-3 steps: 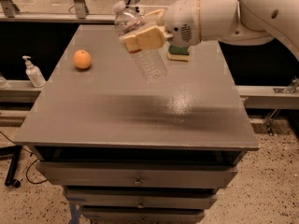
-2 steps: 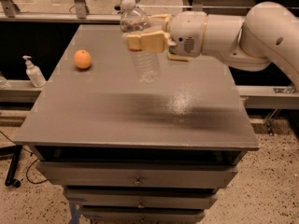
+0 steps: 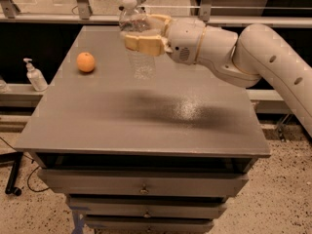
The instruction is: Place water bottle upright
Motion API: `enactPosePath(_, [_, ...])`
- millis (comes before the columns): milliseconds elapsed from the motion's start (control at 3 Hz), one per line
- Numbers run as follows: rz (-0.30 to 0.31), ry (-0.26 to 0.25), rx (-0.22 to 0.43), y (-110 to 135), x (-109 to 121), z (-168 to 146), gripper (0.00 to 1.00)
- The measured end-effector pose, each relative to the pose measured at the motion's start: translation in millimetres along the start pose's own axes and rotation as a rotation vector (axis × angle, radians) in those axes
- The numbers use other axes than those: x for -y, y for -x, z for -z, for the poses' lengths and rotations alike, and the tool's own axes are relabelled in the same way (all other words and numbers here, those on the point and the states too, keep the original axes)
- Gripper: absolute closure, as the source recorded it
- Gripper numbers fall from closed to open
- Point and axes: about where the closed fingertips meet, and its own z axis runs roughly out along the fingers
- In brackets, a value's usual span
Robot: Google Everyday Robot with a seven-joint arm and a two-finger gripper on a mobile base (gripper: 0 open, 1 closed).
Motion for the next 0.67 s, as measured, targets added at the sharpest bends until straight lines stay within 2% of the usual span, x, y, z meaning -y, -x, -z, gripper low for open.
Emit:
enactPosePath(333, [0.024, 0.011, -0.008, -16, -3, -9, 1.00])
enactPosePath(667, [0.007, 0.013, 0.006, -32, -5, -11, 1.00])
